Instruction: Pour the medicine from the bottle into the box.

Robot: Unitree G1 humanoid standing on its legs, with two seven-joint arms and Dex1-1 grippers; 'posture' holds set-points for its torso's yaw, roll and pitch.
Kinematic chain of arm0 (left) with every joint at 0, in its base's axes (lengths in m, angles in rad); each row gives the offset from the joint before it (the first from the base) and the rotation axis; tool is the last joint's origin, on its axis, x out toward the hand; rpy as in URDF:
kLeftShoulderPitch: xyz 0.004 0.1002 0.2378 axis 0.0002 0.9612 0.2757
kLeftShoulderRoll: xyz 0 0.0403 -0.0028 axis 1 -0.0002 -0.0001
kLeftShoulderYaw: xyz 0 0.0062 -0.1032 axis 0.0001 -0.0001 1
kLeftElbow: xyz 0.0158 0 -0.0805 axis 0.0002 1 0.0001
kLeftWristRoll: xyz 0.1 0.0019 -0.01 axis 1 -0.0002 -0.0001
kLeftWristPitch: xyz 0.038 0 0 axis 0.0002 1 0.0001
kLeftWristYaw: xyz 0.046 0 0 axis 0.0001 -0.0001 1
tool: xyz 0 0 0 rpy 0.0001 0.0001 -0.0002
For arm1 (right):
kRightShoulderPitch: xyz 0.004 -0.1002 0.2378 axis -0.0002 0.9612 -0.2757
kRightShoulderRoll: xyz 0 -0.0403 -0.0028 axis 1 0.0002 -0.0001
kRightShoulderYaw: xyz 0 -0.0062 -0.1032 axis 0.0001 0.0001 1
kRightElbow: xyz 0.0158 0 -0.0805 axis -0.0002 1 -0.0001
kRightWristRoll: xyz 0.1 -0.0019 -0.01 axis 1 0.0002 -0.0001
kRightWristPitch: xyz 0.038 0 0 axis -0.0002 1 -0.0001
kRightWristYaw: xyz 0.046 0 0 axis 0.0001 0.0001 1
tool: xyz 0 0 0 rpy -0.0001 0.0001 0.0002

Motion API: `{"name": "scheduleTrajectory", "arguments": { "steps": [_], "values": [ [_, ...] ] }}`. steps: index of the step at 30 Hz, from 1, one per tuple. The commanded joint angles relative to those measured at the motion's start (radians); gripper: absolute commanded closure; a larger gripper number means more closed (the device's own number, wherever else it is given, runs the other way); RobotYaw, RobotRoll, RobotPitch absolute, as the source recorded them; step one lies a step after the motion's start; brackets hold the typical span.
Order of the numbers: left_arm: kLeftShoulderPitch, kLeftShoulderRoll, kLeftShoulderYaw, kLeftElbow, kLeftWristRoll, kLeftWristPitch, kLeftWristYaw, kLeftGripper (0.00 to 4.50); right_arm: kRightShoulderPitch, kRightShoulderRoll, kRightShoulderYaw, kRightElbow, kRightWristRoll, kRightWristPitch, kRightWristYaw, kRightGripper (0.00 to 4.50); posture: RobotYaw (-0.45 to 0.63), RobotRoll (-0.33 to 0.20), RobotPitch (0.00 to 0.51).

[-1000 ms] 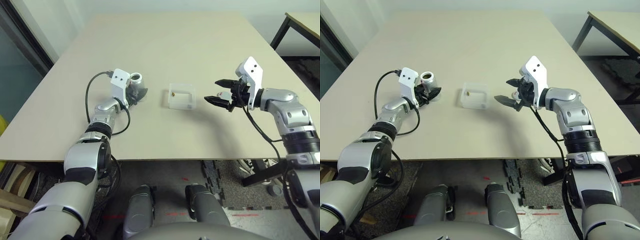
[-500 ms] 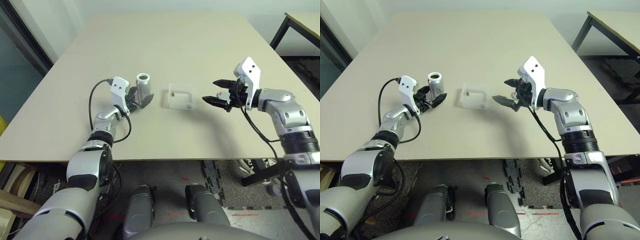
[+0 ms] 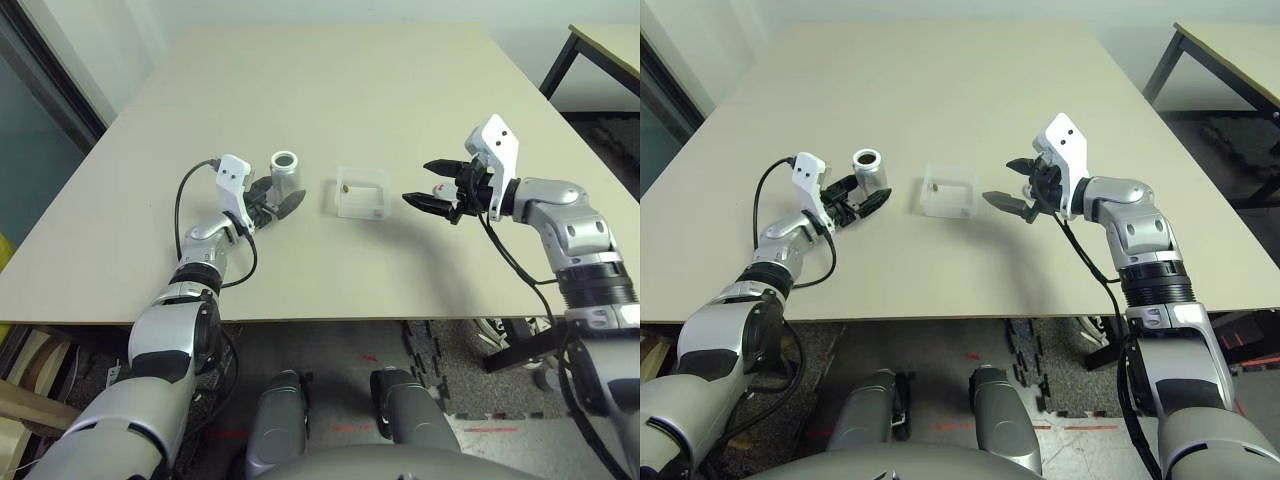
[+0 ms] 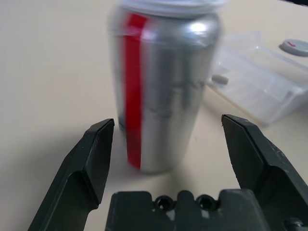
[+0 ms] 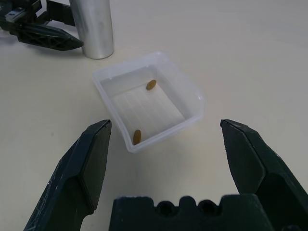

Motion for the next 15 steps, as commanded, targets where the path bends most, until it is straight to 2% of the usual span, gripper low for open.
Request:
{"name": "scheduleTrajectory", "arguments": {
  "steps": [1,10,15],
  "values": [
    [0.022,0.025,0.002,-0.045,-0.027,0.018,-0.056,0.03,-0.010,0.005,0.006,0.016,0.001,-0.012,0.001,0.00,-0.04,0.000,0.071],
    [0.098,0.109,-0.013,-0.153,-0.039,0.019,-0.120,0.03,-0.008,0.009,0.011,0.024,0.000,-0.024,0.007,0.00,-0.02,0.000,0.067],
    [0.148,0.168,0.008,-0.236,-0.080,0.090,-0.151,0.03,0.012,-0.007,0.003,0.032,0.000,-0.027,0.014,0.00,-0.02,0.000,0.069]
  ]
}}
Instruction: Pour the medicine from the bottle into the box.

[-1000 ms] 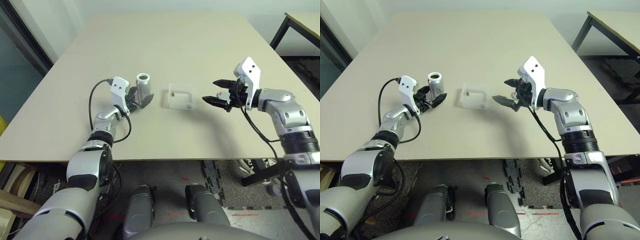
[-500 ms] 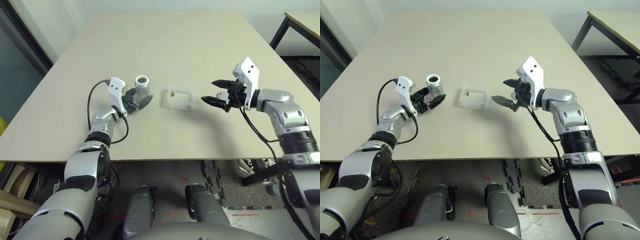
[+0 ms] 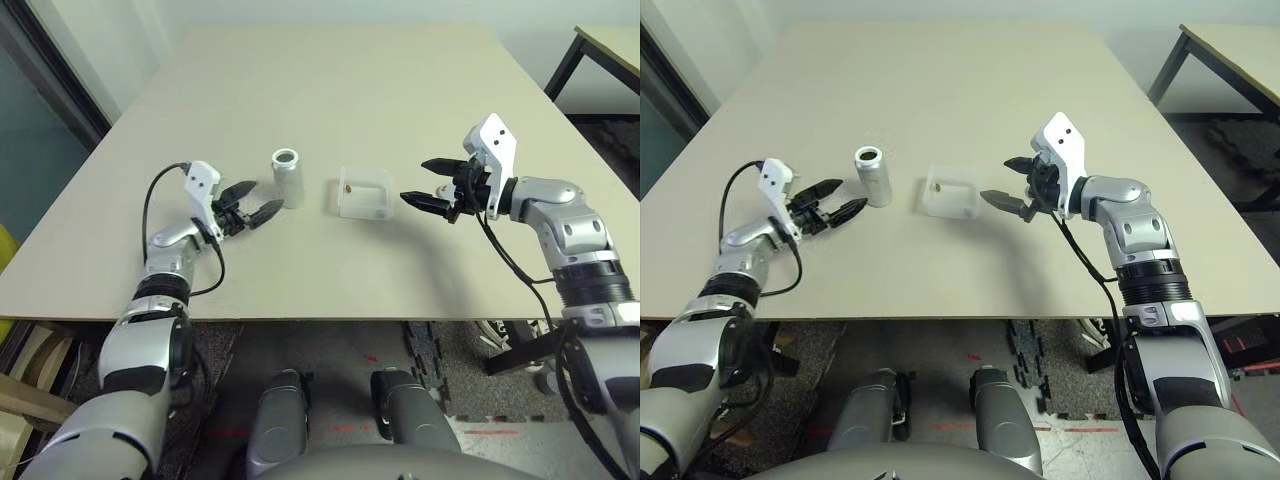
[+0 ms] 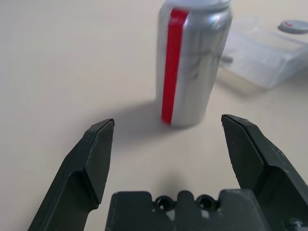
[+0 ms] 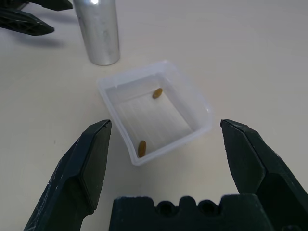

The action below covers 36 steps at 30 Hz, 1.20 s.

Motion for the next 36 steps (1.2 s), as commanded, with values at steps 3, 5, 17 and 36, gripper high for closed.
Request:
{"name": "scheduleTrajectory", "arguments": {
  "steps": [3,5,17,36],
  "values": [
    [0.047,0.063,0.033,-0.095,-0.052,0.070,0.019,0.03,0.027,-0.026,-0.021,0.035,0.000,-0.018,-0.005,0.00,-0.02,0.000,0.071],
    [0.046,0.079,0.058,-0.104,-0.060,0.076,0.086,0.03,0.023,-0.025,-0.046,0.071,0.000,-0.038,-0.041,0.00,-0.01,0.000,0.073],
    [-0.004,0.073,0.170,-0.022,-0.038,-0.051,0.662,0.03,-0.031,0.024,-0.279,0.395,-0.056,-0.410,-0.620,0.00,-0.03,0.000,0.077],
    [-0.033,0.066,0.141,0.064,-0.001,-0.104,0.863,0.03,0.000,0.084,-0.369,0.555,-0.055,-0.476,-0.997,0.00,-0.04,0.000,0.076]
  ]
}}
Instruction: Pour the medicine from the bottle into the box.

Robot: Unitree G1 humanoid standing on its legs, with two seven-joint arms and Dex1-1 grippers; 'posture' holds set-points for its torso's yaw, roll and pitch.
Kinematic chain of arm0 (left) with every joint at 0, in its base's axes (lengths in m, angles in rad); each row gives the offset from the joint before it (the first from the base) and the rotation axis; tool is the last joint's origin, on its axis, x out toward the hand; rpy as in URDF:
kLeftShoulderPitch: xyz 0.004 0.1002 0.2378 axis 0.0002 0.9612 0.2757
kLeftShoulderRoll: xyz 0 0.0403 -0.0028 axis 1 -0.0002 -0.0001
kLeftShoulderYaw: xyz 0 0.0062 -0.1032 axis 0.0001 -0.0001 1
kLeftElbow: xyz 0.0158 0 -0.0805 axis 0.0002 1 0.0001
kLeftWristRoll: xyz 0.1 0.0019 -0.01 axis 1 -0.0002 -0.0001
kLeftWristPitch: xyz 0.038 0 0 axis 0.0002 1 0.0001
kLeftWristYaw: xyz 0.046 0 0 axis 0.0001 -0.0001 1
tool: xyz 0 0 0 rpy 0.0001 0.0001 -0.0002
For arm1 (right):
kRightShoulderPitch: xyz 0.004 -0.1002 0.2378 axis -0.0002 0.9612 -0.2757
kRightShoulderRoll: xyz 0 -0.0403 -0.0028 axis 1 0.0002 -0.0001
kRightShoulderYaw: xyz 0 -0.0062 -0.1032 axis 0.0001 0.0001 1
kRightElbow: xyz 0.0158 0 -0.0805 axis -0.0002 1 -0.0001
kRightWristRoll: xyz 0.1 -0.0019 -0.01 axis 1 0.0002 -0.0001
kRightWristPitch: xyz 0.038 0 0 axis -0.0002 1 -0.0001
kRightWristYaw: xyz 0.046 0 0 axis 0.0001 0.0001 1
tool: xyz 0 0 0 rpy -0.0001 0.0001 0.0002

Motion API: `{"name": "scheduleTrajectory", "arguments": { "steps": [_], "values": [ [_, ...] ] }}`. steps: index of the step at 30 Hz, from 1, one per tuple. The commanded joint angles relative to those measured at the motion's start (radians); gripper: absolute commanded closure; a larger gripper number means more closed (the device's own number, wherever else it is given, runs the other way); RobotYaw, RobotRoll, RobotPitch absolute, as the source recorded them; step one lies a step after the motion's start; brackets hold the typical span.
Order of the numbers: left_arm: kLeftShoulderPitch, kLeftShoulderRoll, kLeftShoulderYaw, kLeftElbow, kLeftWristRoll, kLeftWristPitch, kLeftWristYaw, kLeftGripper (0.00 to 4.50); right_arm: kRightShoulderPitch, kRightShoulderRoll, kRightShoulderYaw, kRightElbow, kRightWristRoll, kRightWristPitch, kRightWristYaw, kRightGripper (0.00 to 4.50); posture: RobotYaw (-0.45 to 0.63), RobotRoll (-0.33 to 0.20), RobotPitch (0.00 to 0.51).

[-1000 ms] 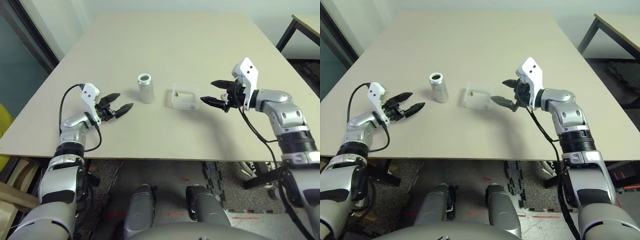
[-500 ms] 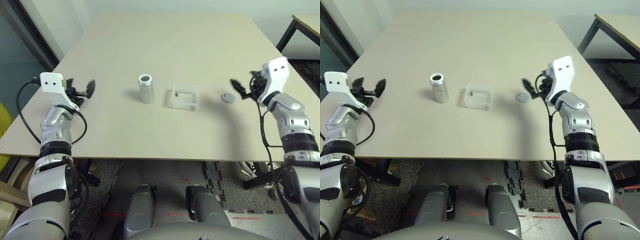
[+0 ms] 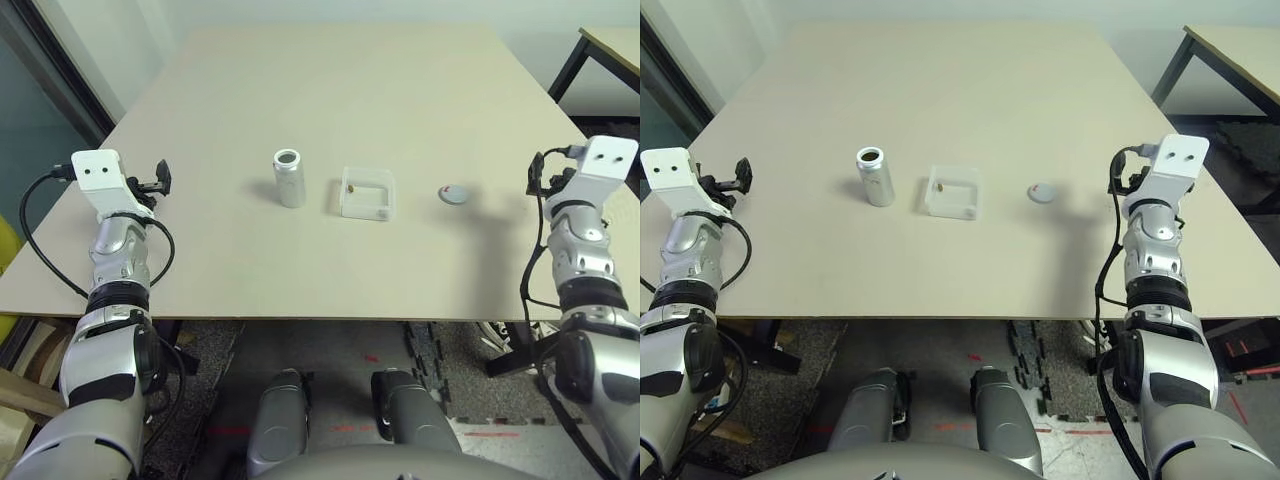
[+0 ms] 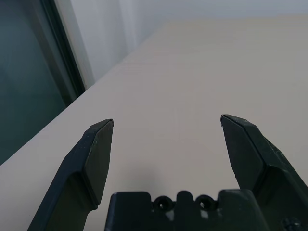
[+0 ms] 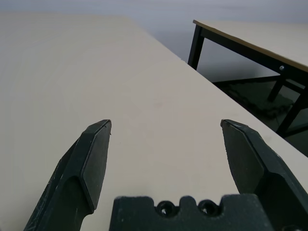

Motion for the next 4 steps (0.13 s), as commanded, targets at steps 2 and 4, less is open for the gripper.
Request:
{"name": "scheduleTrajectory", "arguments": {
  "steps": [2,4],
  "values": [
    [-0.014,0.000,-0.006,0.018,0.010,-0.016,0.020,0.03,0.012,0.017,-0.008,0.011,0.013,0.020,0.001,0.00,-0.03,0.000,0.072],
    [-0.016,-0.001,-0.003,0.016,0.006,-0.018,0.021,0.03,0.017,0.023,-0.007,0.008,0.013,0.020,0.002,0.00,-0.02,0.000,0.068]
  ]
}}
